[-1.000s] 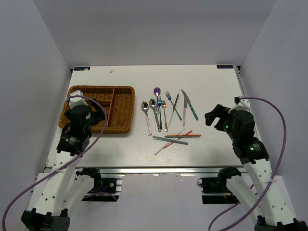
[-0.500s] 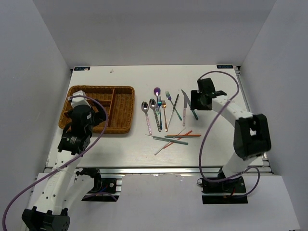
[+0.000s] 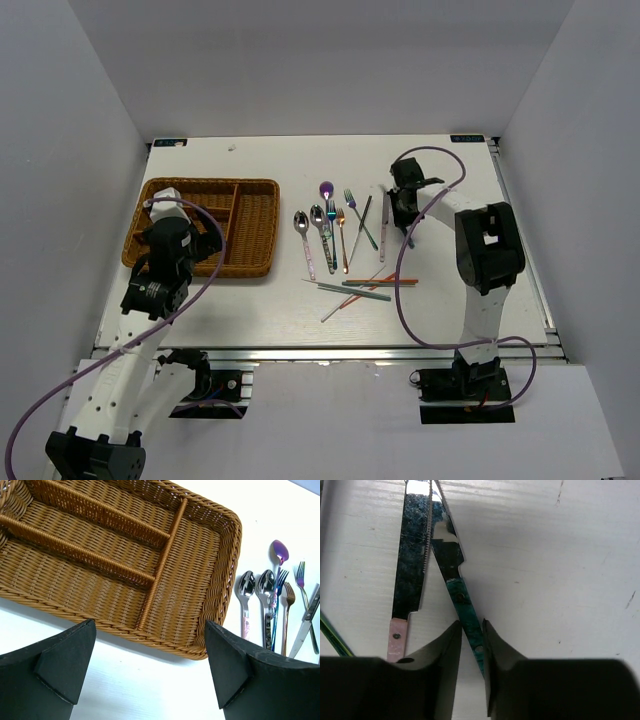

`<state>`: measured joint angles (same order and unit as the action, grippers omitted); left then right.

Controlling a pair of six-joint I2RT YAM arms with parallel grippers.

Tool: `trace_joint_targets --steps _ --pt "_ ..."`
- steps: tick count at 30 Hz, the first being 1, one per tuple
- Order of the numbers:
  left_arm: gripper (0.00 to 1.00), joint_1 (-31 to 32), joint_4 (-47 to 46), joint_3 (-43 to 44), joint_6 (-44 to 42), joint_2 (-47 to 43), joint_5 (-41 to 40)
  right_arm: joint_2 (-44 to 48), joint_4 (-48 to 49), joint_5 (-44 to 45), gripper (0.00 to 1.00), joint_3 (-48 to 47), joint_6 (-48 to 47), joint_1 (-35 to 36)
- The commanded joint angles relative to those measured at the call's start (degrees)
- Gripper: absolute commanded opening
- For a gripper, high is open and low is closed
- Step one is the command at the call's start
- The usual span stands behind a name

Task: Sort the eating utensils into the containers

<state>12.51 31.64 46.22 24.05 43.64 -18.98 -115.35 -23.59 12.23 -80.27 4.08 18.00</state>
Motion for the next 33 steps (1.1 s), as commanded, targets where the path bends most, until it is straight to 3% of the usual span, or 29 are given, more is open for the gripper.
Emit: trace_joint_targets --steps 1,4,6,14,16,18,22,24,28,29,33 --pt "0.98 0.23 -0.79 -0.16 -0.5 -0.04 0.97 -1.98 -1.27 1.74 0.22 -1.64 0.22 -1.12" --pt "0.98 0.23 -0.79 -0.25 -0.5 -0.13 0.88 -1.72 -2.77 0.69 0.04 -0.86 4.0 -3.75" --pt "0.98 0.14 -0.96 -0.34 -0.5 -0.22 1.05 -0.67 -2.77 1.13 0.0 0.28 5.93 -5.33" --pt "0.98 0.23 -2.19 -0.25 -1.38 -2.06 6.66 13.73 1.7 -6.32 0.0 6.17 9.54 -6.22" --pt "0.98 0.14 -3.68 -0.25 -0.42 -2.59 14.3 20.21 3.63 -8.09 0.0 9.5 11.03 -4.56" --pt "0.98 0.14 -7.61 -0.51 4.22 -2.33 24.01 23.66 5.66 -7.58 0.0 11.18 12.44 0.59" --pt "0.98 0.14 -15.64 -0.96 8.9 -1.1 31.28 26.14 12.39 -16.31 0.0 11.1 19.19 9.58" --pt "0.98 0.14 -11.96 1.76 8.56 -1.18 28.49 25.97 19.78 -20.12 0.0 13.38 26.57 14.42" --pt "0.98 0.23 -5.89 4.94 7.67 -6.97 10.5 18.35 34.56 -22.16 0.0 11.02 38.18 22.24" --pt "0.98 0.14 -4.23 4.85 6.8 -9.6 4.19 16.32 37.63 -21.2 0.0 9.36 39.68 24.95" --pt "0.98 0.14 -0.01 4.5 3.56 -12.43 -7.1 2.72 40.03 -18.56 0.0 -4.85 46.27 29.19"
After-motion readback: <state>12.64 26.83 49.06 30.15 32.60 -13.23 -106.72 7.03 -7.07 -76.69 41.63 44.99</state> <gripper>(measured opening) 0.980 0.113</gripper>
